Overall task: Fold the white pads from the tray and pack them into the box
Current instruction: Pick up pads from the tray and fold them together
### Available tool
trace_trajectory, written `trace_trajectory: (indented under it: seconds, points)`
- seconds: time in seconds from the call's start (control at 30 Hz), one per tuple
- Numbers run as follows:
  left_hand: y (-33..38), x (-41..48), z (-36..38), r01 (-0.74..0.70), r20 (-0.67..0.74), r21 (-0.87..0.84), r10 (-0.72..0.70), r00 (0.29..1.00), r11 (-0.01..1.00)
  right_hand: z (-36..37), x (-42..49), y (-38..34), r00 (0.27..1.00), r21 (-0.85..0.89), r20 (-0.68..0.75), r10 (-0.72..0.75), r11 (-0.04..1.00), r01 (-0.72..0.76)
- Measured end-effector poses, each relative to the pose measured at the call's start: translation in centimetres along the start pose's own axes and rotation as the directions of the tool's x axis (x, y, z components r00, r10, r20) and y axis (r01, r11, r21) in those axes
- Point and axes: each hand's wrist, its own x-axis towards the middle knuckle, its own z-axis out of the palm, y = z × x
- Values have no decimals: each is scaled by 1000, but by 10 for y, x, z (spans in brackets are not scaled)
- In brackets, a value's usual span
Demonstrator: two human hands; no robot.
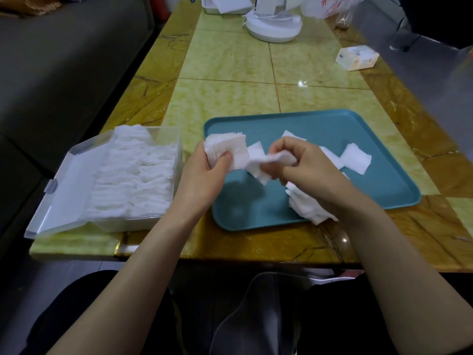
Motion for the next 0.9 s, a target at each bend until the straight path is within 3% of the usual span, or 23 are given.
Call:
trace_trajectory:
  seconds: [0.07,0.17,0.4,0.6,0.73,0.8,0.9]
  points:
    - [1,-3,2,-21,23,9,20,1000,1000,5,-3,-6,999,312,44,22,949,-34]
    - [1,-8,9,-56,97,9,55,994,998,16,-2,-2,994,449,12,111,888,-104]
    - [3,-11,9,-51,159,-99,67,985,994,24,2,5,990,141,-106,97,987,-82]
    - [6,-16,9,-42,247,-111,68,967,993,29,2,7,980,80,-179,81,995,-68]
    - [1,-13,7,-145,101,37,141,985,989,22,5,7,996,14,-70,48,999,-47]
    - [2,-9,0,-186,-2,87,187,982,979,13,10,9,995,-34,-98,24,999,-28]
    - [5,-6,-11,-192,-95,159,209,973,968,3,23,24,966,-392,-247,-71,919,-33]
